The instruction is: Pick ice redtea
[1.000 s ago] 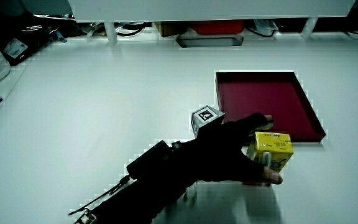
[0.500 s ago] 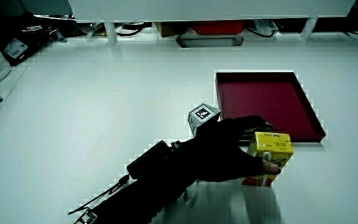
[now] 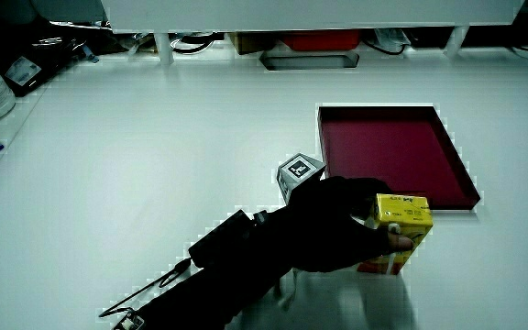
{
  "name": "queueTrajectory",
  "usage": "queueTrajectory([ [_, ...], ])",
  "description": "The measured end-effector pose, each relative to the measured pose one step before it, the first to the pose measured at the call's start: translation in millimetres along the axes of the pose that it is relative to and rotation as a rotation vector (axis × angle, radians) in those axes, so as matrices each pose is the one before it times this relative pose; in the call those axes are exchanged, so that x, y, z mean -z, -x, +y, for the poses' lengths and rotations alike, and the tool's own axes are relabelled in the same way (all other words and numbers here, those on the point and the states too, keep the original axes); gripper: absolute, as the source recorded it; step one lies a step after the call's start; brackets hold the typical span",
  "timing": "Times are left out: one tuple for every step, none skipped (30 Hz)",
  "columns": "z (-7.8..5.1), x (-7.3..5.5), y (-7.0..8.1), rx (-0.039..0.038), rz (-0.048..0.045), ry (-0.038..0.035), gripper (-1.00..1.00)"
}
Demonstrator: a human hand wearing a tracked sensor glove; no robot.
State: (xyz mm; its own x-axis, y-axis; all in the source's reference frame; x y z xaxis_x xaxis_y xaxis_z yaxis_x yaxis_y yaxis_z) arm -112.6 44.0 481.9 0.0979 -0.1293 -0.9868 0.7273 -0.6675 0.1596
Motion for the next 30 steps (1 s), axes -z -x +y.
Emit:
queueTrajectory([
  [-0.63,0.12,-0.36,0.01949,0.00927,-0.00661,1.00],
  [-1.10,0.23,0.12,-0.01121,-0.00274,-0.00216,1.00],
  [-0.61,-0.41,1.44,0.01584,0.01426,-0.00805,1.00],
  [-0.16,0.58,-0.80,0.01236,-0.01191,-0.00573,1.00],
  [-0.26,-0.21,1.43,0.00216,0.01446,0.00000,1.00],
  [0.26,0.34,0.14,0.00434,-0.00898,0.00259,1.00],
  [0.05,0.65,-0.28,-0.00423,-0.02323,0.00053,1.00],
  [-0.17,-0.15,0.85,0.01646,0.01515,-0.00009,1.00],
  [-0.77,0.44,-0.19,-0.01853,-0.01681,-0.00048,1.00],
  [0.56,-0.14,-1.69,0.01528,0.00516,0.00035,1.00],
  [0.76,-0.38,-2.03,-0.00305,-0.00763,-0.00010,1.00],
  [0.75,-0.88,-2.30,0.00152,-0.00671,-0.00035,1.00],
  [0.75,-1.37,-2.19,0.00877,-0.00120,-0.00476,1.00],
  [0.74,-1.75,-2.70,0.00307,0.00836,-0.00007,1.00],
  [1.02,-1.42,-4.22,0.00773,-0.01321,-0.00564,1.00],
  [0.88,-2.25,-2.99,0.01248,0.00827,-0.00452,1.00],
  [0.61,-1.75,-3.00,-0.00488,-0.01786,-0.00917,1.00],
  [1.06,-2.35,-3.19,0.00709,0.00295,-0.00580,1.00],
  [1.00,-2.35,-2.49,0.00577,-0.00255,-0.01225,1.00],
  [1.46,-2.74,-2.45,0.00492,0.00429,-0.00485,1.00],
  [1.98,-2.71,-3.15,0.01738,0.00293,-0.00847,1.00],
  [1.34,-3.54,-0.70,-0.00035,0.02236,-0.00803,1.00],
  [1.77,-1.97,-4.53,-0.00107,-0.01790,-0.01599,1.00],
  [1.25,-2.94,-1.86,-0.00945,-0.00243,-0.01486,1.00],
  [1.99,-3.38,-2.38,0.01952,0.01952,-0.01253,1.00],
  [1.93,-3.28,-1.52,0.00733,0.01184,-0.01561,1.00],
  [1.70,-3.62,-0.36,0.00328,0.01738,-0.01344,1.00],
  [1.85,-3.53,1.15,0.00149,0.01492,-0.01225,1.00],
  [2.82,-2.47,-2.21,0.01493,0.00765,-0.01712,1.00],
  [2.00,-3.57,2.47,0.00472,0.03829,-0.01243,1.00],
])
